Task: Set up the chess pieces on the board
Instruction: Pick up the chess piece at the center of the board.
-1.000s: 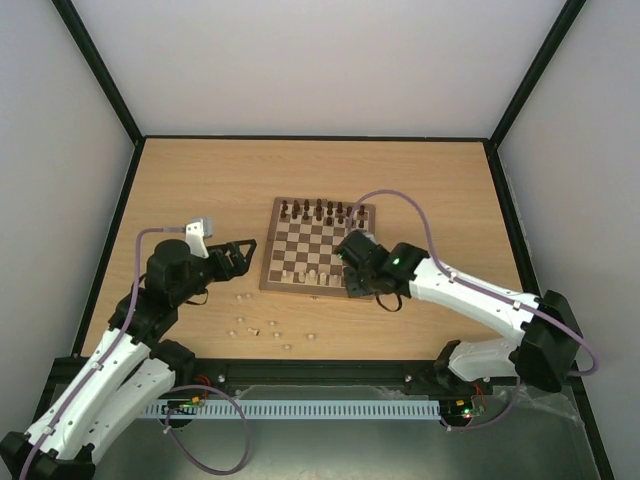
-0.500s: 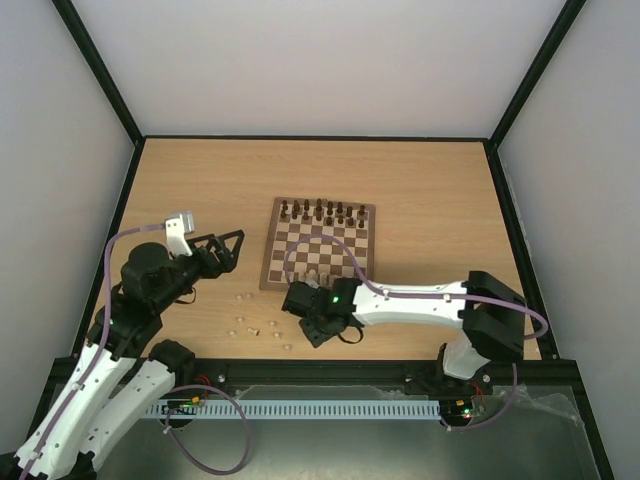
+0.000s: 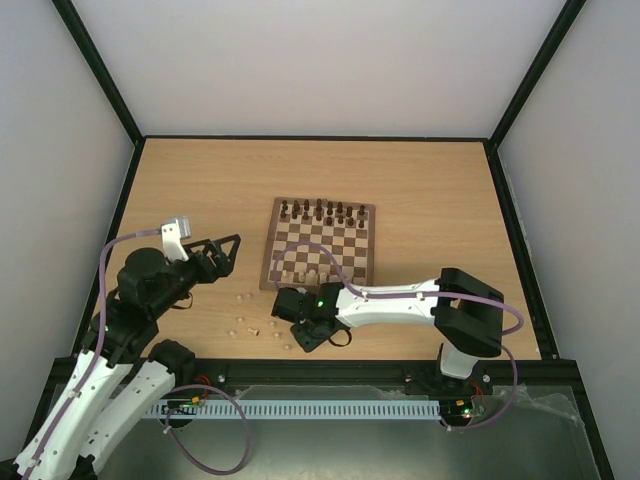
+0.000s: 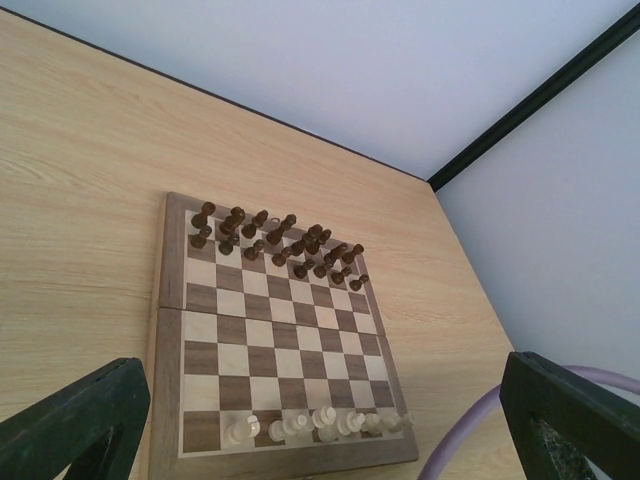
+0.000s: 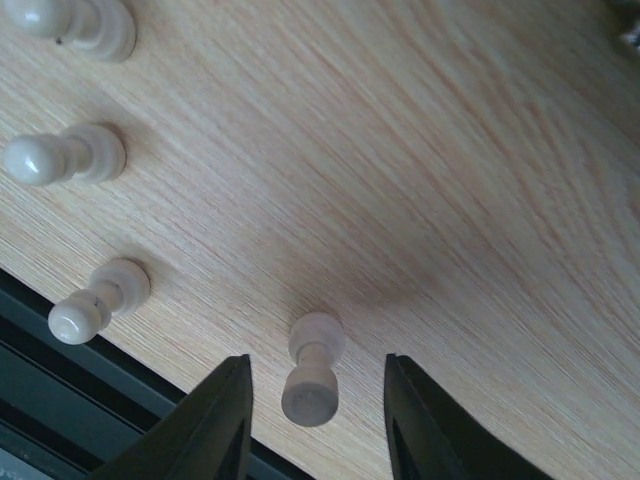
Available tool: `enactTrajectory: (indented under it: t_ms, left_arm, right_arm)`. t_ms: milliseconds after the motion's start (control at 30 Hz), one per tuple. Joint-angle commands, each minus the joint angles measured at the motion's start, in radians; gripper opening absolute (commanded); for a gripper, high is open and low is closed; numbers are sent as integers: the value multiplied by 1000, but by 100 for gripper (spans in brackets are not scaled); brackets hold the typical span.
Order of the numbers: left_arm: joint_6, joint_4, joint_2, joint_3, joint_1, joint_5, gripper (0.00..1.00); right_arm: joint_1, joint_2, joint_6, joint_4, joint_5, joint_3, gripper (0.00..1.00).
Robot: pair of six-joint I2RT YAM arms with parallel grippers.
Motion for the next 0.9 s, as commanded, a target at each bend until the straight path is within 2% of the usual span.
enactTrajectory:
  t_ms: [0, 300, 467, 867]
  left_arm:
    - [-5, -13, -11, 14, 6, -5, 99]
    - [-1, -16, -15, 11, 6, -8, 99]
    - [4, -15, -10, 15, 6, -9, 99]
    - [21, -74, -68, 143, 6, -28, 99]
  right_arm:
    - [17, 43, 0, -18, -12, 29, 35]
    - [19, 82, 4, -51, 31, 54, 8]
    - [13, 91, -27, -71, 62, 136, 8]
    - [-137, 310, -231, -205, 48, 557, 8]
